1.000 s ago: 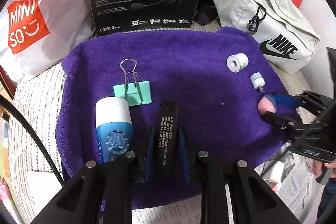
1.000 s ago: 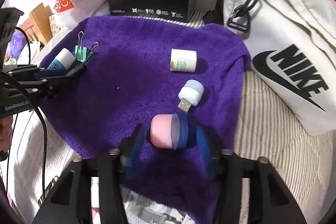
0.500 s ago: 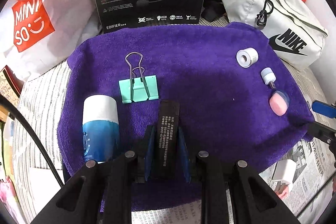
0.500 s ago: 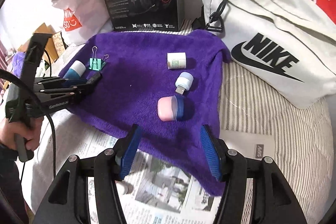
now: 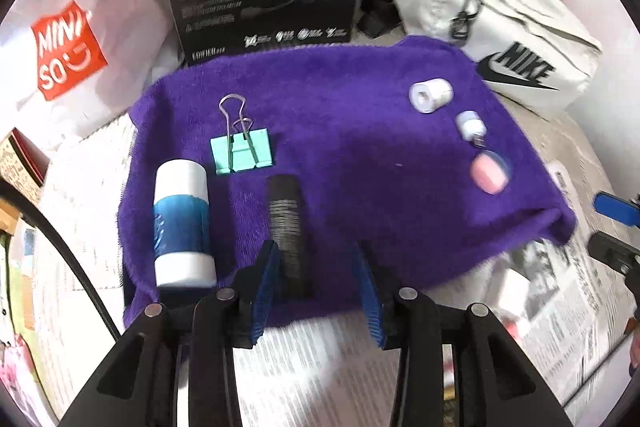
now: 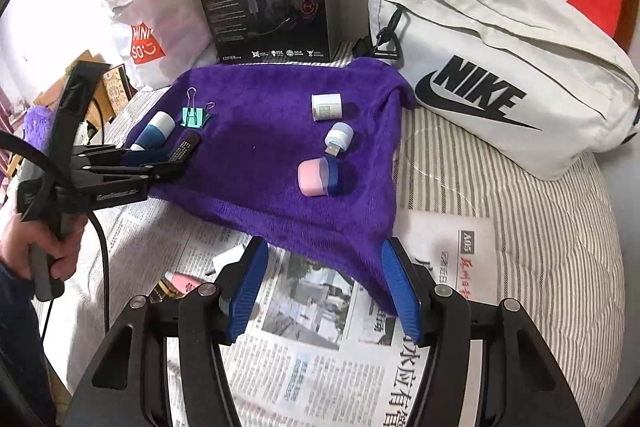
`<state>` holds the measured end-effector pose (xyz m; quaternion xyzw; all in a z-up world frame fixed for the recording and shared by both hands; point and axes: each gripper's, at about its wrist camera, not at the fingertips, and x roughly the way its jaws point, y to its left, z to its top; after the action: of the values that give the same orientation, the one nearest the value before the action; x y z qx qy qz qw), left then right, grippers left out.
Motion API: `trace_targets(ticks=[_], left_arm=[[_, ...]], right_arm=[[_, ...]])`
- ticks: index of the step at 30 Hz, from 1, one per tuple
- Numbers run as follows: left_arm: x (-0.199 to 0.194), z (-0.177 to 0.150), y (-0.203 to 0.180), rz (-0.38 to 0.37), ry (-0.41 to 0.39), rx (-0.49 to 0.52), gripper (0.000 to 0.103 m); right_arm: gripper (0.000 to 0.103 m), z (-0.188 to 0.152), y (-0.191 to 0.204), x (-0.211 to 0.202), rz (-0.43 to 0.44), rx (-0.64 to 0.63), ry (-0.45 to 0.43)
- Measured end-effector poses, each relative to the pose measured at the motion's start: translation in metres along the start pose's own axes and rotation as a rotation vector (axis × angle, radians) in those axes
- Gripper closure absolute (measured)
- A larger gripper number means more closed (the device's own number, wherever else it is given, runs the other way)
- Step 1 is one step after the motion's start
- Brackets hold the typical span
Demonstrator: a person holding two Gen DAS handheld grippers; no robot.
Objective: Organize rigid objects
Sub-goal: 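Lay the marker on the towel beside the clip and open the left tool, then grasp the small dark Grand Reserve bottle with the left tool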
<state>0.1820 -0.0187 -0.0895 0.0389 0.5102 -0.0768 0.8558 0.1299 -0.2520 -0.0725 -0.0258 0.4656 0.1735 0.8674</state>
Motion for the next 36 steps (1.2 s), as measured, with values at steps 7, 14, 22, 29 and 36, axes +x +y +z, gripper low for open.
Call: trace_targets(ticks=[7, 14, 22, 29, 36], left_arm=[[-0.040, -0.029, -0.021, -0.034, -0.024, 0.048, 0.060], [-0.053, -0.067, -0.036, -0.125, 0.007, 0.050, 0.060], [-0.044, -0.098, -0.049, -0.189, 0.068, 0.039, 0.060], [-0.030, -0.106, -0.065, -0.114, 0.082, 0.098, 0.060], [-0.031, -0.109, -0.043, -0.104, 0.077, 0.072, 0.080]], right_arm=[[0.044, -0.009, 0.005, -0.004, 0.010, 0.009, -0.009], [0.044, -0.020, 0.005, -0.003, 0.001, 0.013, 0.002], [0.044, -0.030, -0.007, -0.008, -0.024, 0.041, 0.012], [0.044, -0.037, -0.014, -0.010, -0.034, 0.053, 0.020], [0.044, -0.042, -0.015, -0.006, -0.028, 0.055, 0.039]])
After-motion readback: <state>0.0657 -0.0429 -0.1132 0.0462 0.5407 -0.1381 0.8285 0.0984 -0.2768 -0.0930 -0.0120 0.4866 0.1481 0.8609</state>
